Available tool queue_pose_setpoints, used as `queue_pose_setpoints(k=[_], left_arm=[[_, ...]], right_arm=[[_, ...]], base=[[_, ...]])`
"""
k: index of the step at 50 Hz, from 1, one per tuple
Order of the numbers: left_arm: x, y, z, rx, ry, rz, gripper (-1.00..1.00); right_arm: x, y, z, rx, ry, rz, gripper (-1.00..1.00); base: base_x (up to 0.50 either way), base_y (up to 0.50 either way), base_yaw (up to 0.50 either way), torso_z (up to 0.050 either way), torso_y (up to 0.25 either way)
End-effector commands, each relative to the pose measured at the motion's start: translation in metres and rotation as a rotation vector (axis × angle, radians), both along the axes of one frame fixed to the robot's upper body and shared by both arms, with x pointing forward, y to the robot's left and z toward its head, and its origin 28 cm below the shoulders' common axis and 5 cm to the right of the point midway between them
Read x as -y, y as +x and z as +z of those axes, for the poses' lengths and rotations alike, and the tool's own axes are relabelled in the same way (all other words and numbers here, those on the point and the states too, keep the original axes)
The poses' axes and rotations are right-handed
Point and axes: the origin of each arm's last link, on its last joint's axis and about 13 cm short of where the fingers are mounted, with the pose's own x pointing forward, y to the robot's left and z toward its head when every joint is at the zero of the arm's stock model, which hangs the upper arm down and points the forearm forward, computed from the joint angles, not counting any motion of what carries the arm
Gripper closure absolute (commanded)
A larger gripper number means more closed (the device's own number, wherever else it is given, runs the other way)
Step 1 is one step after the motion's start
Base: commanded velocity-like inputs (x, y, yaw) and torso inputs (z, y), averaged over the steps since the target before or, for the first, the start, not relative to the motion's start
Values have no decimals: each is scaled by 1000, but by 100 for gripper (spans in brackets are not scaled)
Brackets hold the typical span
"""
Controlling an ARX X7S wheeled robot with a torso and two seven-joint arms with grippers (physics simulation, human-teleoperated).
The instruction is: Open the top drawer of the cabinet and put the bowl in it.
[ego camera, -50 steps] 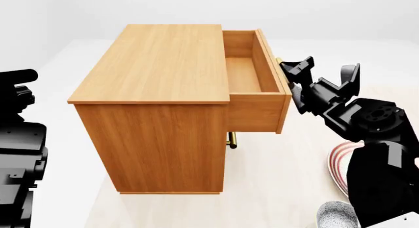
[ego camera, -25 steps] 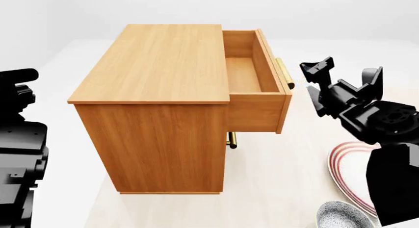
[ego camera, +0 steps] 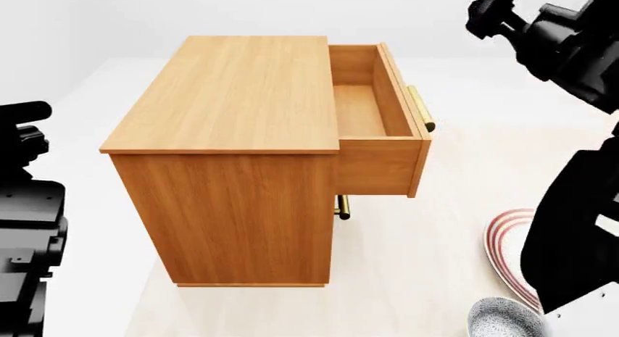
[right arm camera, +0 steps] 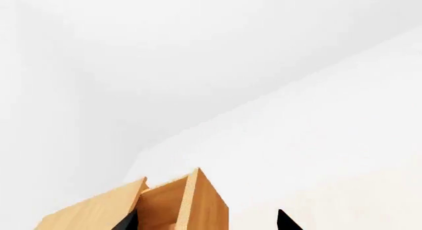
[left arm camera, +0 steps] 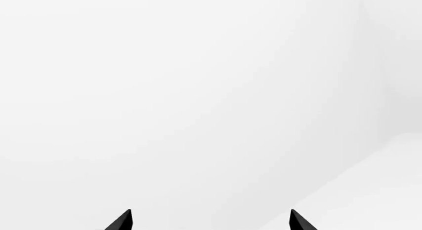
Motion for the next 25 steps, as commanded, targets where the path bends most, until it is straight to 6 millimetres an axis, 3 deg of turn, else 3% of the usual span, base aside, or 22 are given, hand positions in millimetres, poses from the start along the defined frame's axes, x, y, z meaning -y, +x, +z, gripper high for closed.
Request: queue_pose_setpoints(k=[1, 10, 25], left_arm=[[-2, -1, 0, 3, -7, 3, -100], [-2, -1, 2, 3, -4, 1, -100], [-1, 0, 1, 0, 3, -4, -100]], right_arm=[[-50, -9, 63, -65, -385, 76, -100], [-75, -8, 61, -169, -456, 187, -100], [-95, 4, 34, -431, -524, 295, -100]], base=[[0, 0, 0, 0, 0], [0, 0, 0, 0, 0], [0, 0, 0, 0, 0]])
